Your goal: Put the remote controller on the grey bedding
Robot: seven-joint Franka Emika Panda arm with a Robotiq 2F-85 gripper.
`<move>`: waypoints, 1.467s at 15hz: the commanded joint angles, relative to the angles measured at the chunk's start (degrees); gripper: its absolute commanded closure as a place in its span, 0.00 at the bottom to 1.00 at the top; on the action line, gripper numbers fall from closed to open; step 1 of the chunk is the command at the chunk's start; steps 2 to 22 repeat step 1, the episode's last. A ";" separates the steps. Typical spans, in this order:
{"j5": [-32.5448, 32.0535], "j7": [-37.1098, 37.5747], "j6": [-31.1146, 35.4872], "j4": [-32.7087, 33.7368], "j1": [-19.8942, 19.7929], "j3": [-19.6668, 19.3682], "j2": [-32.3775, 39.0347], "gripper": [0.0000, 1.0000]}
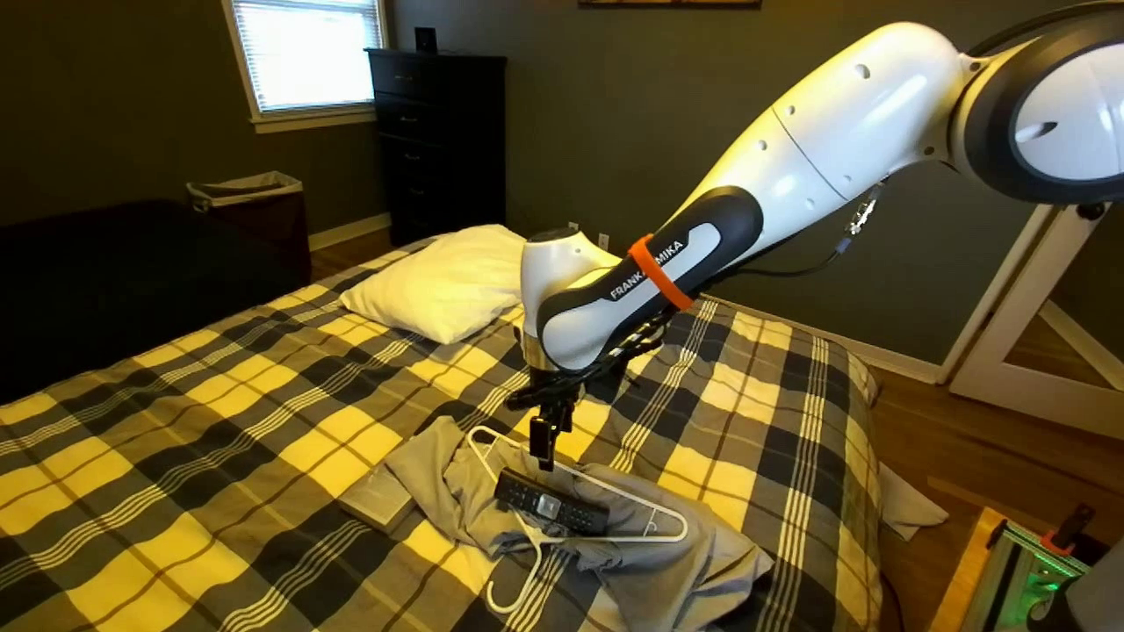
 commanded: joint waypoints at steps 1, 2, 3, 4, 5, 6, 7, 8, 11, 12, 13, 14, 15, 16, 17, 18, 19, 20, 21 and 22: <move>0.18 0.43 -0.10 0.74 0.42 -0.34 -0.02 0.00; 0.18 0.43 -0.10 0.74 0.42 -0.34 -0.02 0.00; 0.18 0.43 -0.10 0.74 0.42 -0.34 -0.02 0.00; 0.18 0.43 -0.10 0.74 0.42 -0.34 -0.02 0.00; 0.18 0.43 -0.10 0.74 0.42 -0.34 -0.02 0.00; 0.18 0.43 -0.10 0.74 0.42 -0.34 -0.02 0.00; 0.18 0.43 -0.10 0.74 0.42 -0.34 -0.02 0.00; 0.18 0.43 -0.10 0.74 0.42 -0.34 -0.02 0.00; 0.18 0.43 -0.10 0.74 0.42 -0.34 -0.02 0.00; 0.18 0.43 -0.10 0.74 0.42 -0.34 -0.02 0.00; 0.18 0.43 -0.10 0.74 0.42 -0.34 -0.02 0.00; 0.18 0.43 -0.10 0.74 0.42 -0.34 -0.02 0.00; 0.18 0.43 -0.10 0.74 0.42 -0.34 -0.02 0.00; 0.18 0.43 -0.10 0.74 0.42 -0.34 -0.02 0.00; 0.18 0.43 -0.10 0.74 0.42 -0.34 -0.02 0.00; 0.18 0.43 -0.10 0.74 0.42 -0.34 -0.02 0.00; 0.18 0.43 -0.10 0.74 0.42 -0.34 -0.02 0.00; 0.18 0.43 -0.10 0.74 0.42 -0.34 -0.02 0.00; 0.18 0.43 -0.10 0.74 0.42 -0.34 -0.02 0.00; 0.18 0.43 -0.10 0.74 0.42 -0.34 -0.02 0.00</move>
